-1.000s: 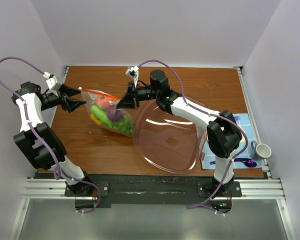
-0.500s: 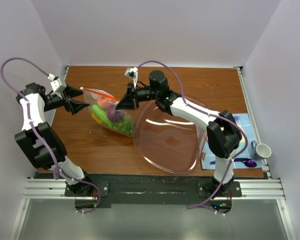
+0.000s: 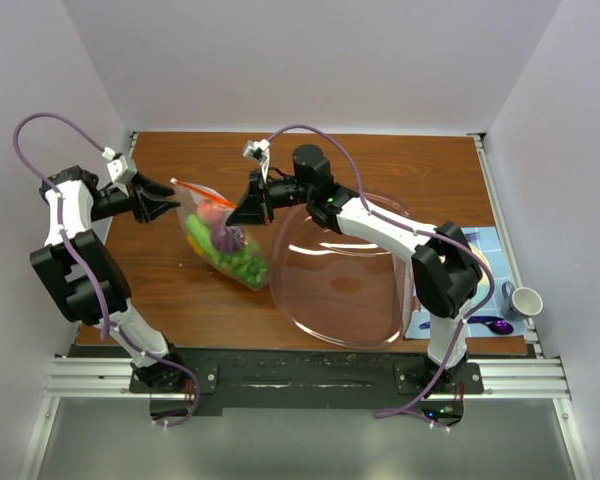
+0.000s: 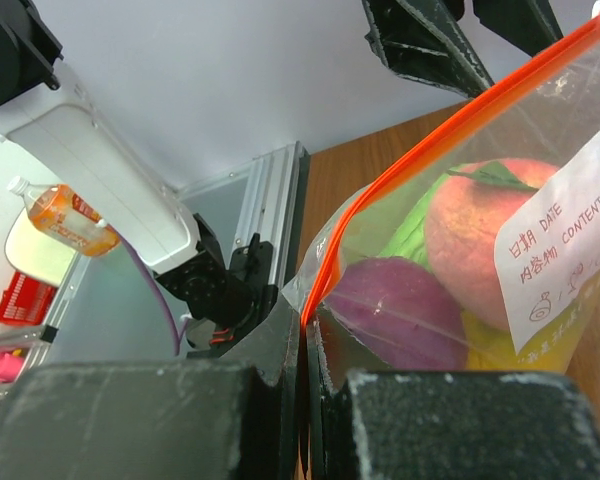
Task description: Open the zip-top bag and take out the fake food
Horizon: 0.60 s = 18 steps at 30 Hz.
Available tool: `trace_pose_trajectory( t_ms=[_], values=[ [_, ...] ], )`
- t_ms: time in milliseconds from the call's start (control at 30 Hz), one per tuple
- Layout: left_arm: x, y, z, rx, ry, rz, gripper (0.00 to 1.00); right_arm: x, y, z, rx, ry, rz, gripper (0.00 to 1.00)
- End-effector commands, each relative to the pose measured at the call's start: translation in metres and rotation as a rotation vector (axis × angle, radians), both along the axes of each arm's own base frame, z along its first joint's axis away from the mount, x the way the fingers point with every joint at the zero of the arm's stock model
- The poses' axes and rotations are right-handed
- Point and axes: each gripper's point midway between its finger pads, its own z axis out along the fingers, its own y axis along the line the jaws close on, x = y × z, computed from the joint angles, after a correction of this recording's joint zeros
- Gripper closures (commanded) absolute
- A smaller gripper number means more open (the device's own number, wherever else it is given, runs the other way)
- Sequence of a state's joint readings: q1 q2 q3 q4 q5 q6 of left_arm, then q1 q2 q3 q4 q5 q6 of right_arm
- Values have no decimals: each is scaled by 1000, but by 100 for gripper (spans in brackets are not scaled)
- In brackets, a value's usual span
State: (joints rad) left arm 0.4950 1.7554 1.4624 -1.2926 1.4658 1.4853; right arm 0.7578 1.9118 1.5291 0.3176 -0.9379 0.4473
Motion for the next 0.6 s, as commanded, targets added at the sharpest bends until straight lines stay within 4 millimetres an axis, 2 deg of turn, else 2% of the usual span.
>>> trace_pose_trajectory(
  t_ms=[0, 100, 167, 200, 233, 400, 467, 533, 567],
  values=[
    [0, -13, 64, -179, -181, -16, 57, -15, -6, 42, 86, -77, 38, 100],
    [-3, -14, 62, -197, -146, -11, 57, -14, -5, 43, 87, -77, 39, 100],
    [-7, -16, 62, -184, -168, -14, 79, -13, -4, 43, 84, -74, 39, 100],
    [-8, -16, 63, -176, -181, -16, 98, -13, -5, 43, 83, -75, 38, 100],
    [-10, -11, 64, -178, -176, -1, 100, -13, -5, 41, 79, -73, 36, 100],
    [-16, 6, 91, -110, -274, 19, 100, -9, -7, 28, 30, -94, 12, 100],
    [-20, 8, 103, -69, -325, 15, 100, -7, -7, 20, 6, -94, 9, 100],
    [-23, 9, 111, -36, -357, 5, 95, -7, -6, 20, 7, -93, 12, 100],
    [-24, 8, 113, -32, -356, -3, 96, -7, -6, 20, 6, -92, 11, 100]
  ],
)
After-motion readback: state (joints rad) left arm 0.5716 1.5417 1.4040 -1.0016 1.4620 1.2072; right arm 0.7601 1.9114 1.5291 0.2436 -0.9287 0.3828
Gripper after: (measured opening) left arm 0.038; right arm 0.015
